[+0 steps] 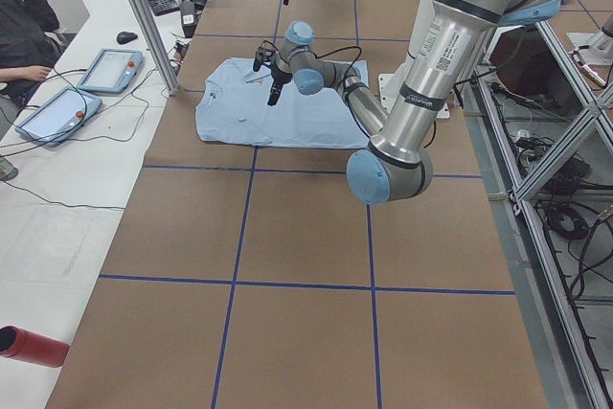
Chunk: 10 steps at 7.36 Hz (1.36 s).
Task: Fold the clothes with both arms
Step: 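Lower both grippers to the shirt hem corners nearest the robot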
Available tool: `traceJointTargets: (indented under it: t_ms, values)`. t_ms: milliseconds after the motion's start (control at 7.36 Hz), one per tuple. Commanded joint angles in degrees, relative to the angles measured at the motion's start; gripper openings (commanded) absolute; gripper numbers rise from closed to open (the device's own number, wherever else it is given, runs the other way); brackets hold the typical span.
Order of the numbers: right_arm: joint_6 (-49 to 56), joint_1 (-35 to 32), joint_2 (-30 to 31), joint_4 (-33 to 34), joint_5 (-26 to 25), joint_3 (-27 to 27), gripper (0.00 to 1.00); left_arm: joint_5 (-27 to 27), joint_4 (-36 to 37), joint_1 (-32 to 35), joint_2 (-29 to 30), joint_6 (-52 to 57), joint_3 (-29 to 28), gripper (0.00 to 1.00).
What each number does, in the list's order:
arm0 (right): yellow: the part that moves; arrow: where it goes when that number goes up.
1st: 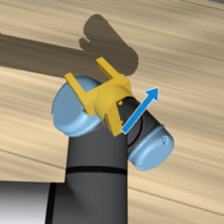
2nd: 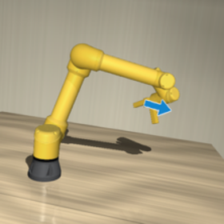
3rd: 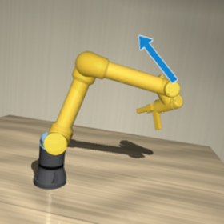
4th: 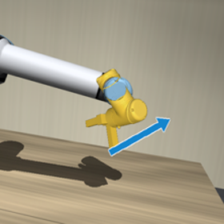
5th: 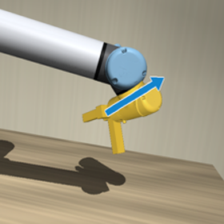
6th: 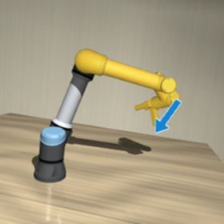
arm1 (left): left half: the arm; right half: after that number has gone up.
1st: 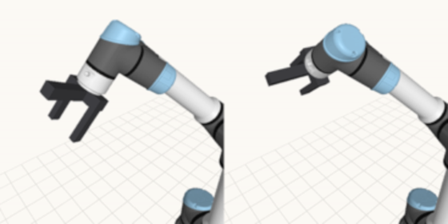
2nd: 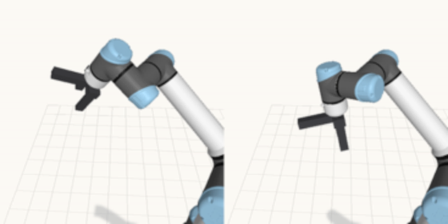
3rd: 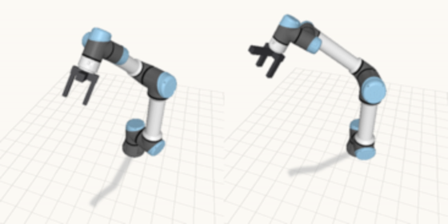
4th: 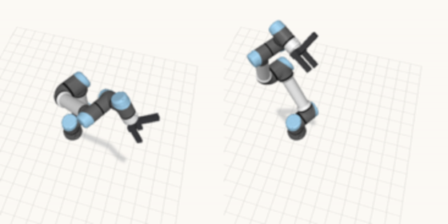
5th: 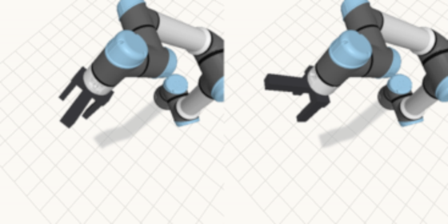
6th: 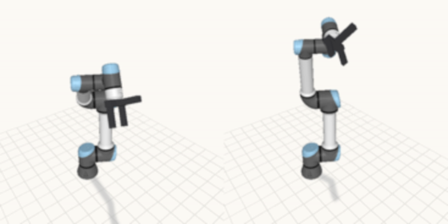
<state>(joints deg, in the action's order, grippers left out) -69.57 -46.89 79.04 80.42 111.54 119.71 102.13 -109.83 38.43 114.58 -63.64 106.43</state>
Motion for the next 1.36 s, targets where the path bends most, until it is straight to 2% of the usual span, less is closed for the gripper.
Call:
traceJointTargets:
  t_ms: [0,272,408,544,680,816,1223]
  values:
    - [-21.23,18.58,6.28,0.00,-16.69,10.59,1.00,-0.53,-0.38,-4.05,-9.16,-7.77,10.08,1.00]
    - [-37.40,33.54,10.68,-0.09,-29.29,15.18,0.98,-8.58,-0.56,-11.85,-16.02,-16.38,15.02,1.00]
    - [-42.44,40.05,10.87,-0.09,-36.76,15.37,0.97,-9.14,-1.00,-15.28,-17.71,-20.77,15.91,0.99]
    - [-44.32,43.16,11.05,-1.04,-39.70,15.37,0.97,-11.84,-5.00,-19.67,-21.29,-24.99,16.09,0.92]
    - [-44.68,44.50,11.66,-2.62,-41.12,15.29,0.97,-16.22,-11.74,-24.76,-26.20,-29.30,15.92,0.85]
    - [-44.69,44.86,12.10,-2.64,-41.83,15.29,0.97,-18.18,-13.38,-27.94,-28.68,-32.30,15.83,0.82]
    - [-44.60,45.13,12.10,-2.64,-42.10,14.41,0.98,-22.41,-13.13,-32.88,-29.33,-34.18,13.64,0.79]
